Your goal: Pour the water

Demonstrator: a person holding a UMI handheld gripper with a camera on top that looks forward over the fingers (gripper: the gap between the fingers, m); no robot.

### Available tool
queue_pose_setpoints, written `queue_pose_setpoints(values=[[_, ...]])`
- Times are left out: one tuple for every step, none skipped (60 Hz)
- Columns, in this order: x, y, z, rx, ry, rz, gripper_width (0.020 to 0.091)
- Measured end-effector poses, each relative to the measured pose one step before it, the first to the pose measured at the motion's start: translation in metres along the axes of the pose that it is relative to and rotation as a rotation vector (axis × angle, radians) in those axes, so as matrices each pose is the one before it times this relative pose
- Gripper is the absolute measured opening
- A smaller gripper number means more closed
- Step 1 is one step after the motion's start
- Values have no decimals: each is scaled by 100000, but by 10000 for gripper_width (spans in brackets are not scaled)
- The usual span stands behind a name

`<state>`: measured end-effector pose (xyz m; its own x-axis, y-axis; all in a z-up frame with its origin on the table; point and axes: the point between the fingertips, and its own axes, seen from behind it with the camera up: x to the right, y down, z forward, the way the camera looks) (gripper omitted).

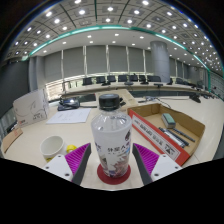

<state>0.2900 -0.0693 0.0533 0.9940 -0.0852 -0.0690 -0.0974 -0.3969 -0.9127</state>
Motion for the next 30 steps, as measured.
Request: queue_pose_setpoints(values=[[65, -90, -310, -552, 354, 532, 843], [66, -67, -357, -655, 476, 492, 849], [65, -95, -395, -637, 552, 556, 863], [45, -121, -447, -559, 525, 478, 862], [206, -166, 5, -455, 205, 253, 858], [-91, -163, -611, -403, 417, 195, 860], [-195, -96, -877, -727, 656, 61, 860], [-24, -77, -577, -861, 638, 25, 857], [15, -69, -611, -1016, 791, 52, 856], [-7, -60, -645, -1033, 841, 6, 857], [-38, -55, -682, -1127, 842, -17, 857], [-42, 16, -722, -1344, 916, -19, 857], [-46, 42, -720, -1420, 936, -77, 859], [82, -44, -528, -1216, 816, -64, 856], [-80, -29, -799, -1120, 916, 20, 858], [-151, -21, -836, -1105, 879, 173, 860], [36, 63, -697, -1310, 558, 201, 859], [-361, 158, -1128, -1331, 765, 97, 857], [-290, 140, -923, -1508, 607, -80, 858], [-262, 134, -887, -1397, 613, -154, 858], [-330, 120, -911, -1135, 457, -202, 860], [-373, 100, -895, -973, 292, -234, 860], [-383, 139, -884, -997, 208, -254, 858], [-302, 129, -774, -1274, 340, -258, 858], [-404, 232, -982, -995, 567, -132, 860], [-139, 50, -596, -1231, 486, -134, 861], [-405, 286, -955, -593, 405, -92, 861], [-378, 194, -736, -751, 311, -130, 862], [-407, 204, -762, -830, 309, 10, 862], [-444, 192, -767, -755, 181, 15, 862]])
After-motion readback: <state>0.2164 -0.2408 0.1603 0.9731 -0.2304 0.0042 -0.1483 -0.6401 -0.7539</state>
